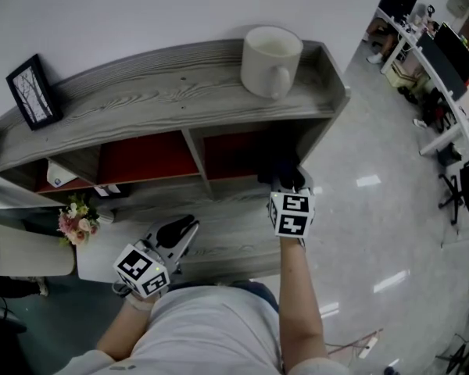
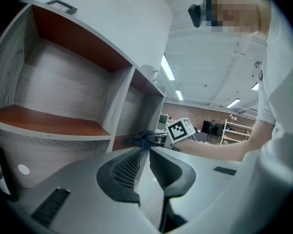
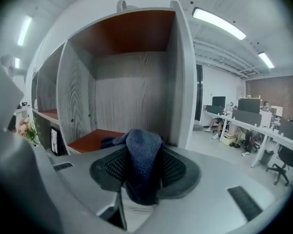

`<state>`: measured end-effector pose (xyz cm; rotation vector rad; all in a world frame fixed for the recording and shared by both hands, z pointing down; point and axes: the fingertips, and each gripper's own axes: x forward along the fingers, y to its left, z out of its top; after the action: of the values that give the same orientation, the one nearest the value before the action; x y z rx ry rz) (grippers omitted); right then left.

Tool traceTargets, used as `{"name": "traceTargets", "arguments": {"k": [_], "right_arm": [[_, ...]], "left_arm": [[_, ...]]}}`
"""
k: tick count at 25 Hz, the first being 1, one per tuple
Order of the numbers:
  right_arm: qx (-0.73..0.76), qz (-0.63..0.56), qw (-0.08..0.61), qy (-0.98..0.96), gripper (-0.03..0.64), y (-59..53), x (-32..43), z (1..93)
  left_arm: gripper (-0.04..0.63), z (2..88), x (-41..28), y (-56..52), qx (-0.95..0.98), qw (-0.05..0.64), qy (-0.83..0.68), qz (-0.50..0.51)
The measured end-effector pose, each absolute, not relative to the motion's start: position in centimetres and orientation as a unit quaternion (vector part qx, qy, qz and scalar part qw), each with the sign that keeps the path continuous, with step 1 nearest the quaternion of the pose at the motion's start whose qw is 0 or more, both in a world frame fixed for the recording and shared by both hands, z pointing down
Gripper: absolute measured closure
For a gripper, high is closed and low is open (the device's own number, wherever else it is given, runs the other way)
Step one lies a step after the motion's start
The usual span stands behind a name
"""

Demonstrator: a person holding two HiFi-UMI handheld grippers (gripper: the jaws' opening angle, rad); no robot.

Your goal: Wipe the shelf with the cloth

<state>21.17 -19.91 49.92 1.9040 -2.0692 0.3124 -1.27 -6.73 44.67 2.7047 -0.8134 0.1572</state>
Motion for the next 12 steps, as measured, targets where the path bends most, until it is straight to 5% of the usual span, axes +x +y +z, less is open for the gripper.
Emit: {"name": "traceTargets", "arguments": {"k": [6,9,12], "right_arm": [[0.639,0.142,0.189,-0.732,0.383,-18.8,19.2,52.6],[0.643,0.127,0.21,-0.726,0.39,-18.9,18.6,52.6],[0.643,0.139,0.193,-0.728,0.476,-19.2,18.1,52.6]], "left_arm": [[0.543,44.8,-0.7,-6.5,0.947,0.157,-0.273,0.056],[0.543,44.8,-0.7,-6.6,0.948,0.156,-0.271,0.056],[0.543,44.9,-0.8,-6.7,0.948,0.158,-0.272,0.057]]}}
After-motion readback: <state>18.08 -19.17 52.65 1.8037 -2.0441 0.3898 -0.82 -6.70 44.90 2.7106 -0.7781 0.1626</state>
